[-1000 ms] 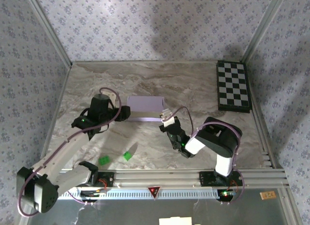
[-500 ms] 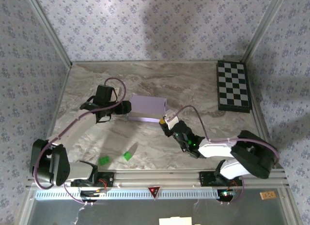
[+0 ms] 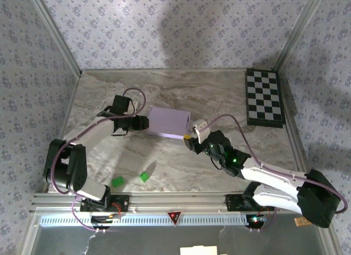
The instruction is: Fold the paper box
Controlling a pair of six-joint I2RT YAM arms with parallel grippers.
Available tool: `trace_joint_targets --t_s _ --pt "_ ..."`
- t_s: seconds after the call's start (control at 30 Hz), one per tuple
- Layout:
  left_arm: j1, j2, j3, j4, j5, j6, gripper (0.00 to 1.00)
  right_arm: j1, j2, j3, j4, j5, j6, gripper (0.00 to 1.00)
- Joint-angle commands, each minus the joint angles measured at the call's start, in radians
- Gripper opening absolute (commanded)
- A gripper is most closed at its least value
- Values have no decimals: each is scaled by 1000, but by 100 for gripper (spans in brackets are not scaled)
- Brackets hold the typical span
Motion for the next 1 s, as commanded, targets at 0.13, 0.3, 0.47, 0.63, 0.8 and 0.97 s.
trace_joint_targets --t_s 0.13,0.3,0.47,0.63,0.8,0.97 --pt "4 33 -36 47 28 -1 50 -95 16 106 -171 -7 151 49" --pt "5 74 -47 59 29 -1 49 -174 76 156 -225 -79 251 48" --pt "3 106 -52 65 31 -4 47 -216 157 211 -273 -132 328 48" --pt "4 133 -52 55 37 -5 45 -250 264 279 -319 -186 431 48" --pt "5 128 -37 38 84 -8 46 -279 373 328 -312 -271 488 49" --pt "13 64 -5 16 93 -19 56 -307 464 371 -300 -372 513 49"
